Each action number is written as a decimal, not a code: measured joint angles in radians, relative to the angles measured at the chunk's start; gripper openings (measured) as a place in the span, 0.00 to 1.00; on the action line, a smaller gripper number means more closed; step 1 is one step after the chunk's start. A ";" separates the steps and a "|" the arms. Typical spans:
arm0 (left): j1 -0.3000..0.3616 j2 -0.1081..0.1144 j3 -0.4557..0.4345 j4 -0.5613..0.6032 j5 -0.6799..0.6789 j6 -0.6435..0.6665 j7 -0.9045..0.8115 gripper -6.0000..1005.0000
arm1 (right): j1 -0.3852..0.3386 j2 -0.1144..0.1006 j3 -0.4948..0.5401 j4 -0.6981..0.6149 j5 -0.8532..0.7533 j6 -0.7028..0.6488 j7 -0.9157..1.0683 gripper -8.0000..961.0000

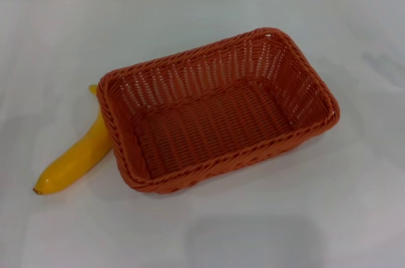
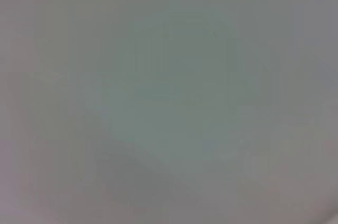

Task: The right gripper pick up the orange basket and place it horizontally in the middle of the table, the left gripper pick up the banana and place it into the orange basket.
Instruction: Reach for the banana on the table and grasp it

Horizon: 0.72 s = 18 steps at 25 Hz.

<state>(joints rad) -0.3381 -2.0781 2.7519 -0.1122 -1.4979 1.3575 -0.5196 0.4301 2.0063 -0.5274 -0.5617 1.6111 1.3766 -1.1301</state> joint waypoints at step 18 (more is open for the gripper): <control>-0.001 0.013 0.012 -0.023 0.214 -0.096 -0.384 0.84 | 0.032 0.009 0.193 0.468 0.488 -0.026 -1.663 0.91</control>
<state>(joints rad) -0.3392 -2.0653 2.7641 -0.1350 -1.2842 1.2612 -0.9037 0.4625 2.0156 -0.3344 -0.0935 2.0994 1.3503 -2.7935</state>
